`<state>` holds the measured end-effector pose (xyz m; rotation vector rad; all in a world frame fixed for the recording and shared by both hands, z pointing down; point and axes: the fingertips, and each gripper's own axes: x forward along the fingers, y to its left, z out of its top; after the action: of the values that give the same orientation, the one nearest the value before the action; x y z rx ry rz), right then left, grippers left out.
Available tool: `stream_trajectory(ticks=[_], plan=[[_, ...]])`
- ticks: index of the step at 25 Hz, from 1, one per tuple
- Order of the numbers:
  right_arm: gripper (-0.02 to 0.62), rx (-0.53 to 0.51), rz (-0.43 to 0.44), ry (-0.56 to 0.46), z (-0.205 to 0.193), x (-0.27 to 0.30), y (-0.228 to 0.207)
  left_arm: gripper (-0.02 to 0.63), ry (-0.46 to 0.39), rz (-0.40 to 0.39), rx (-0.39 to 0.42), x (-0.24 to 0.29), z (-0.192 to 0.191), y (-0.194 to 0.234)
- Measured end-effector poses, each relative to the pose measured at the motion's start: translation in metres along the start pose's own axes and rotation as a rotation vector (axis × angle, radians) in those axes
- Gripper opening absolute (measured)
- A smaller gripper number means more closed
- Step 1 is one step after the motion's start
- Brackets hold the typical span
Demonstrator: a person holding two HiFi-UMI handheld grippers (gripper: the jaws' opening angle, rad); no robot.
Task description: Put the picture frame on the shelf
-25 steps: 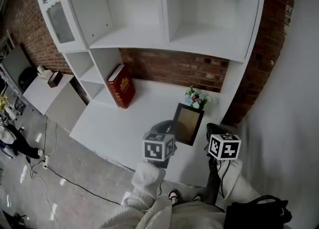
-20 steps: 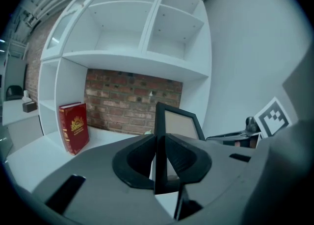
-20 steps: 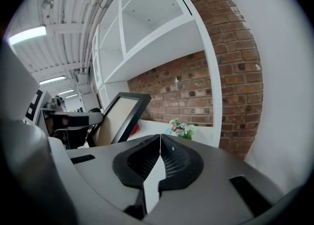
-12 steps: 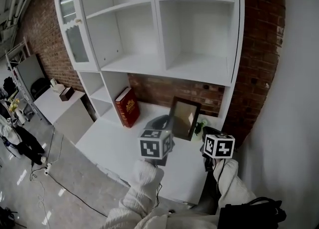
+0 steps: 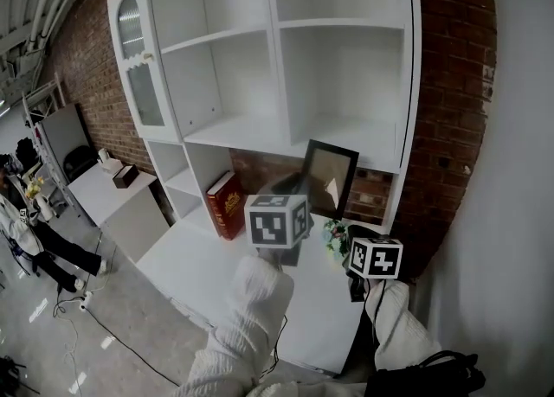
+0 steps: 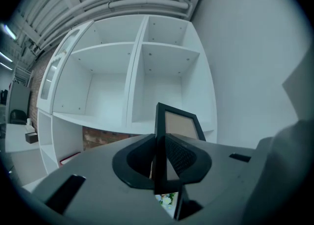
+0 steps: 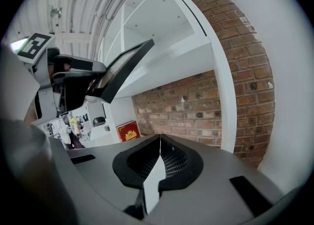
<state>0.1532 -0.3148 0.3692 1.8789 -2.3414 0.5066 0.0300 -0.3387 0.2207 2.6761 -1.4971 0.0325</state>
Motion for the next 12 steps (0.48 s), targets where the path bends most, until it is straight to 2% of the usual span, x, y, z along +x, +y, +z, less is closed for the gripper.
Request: stream_trajectory(ticks=[7,12], plan=[[0.025,-0.024,0.02,-0.009,0.011,0.016,-0.003,0.069,-0.052,-0.012,-0.016,0.03,0.044,0.002],[0.025,-0.014,0.012,-0.03,0.025,0.031,-0.016,0.069,-0.063,-0.016,-0.029,0.053,0.055,0.004]])
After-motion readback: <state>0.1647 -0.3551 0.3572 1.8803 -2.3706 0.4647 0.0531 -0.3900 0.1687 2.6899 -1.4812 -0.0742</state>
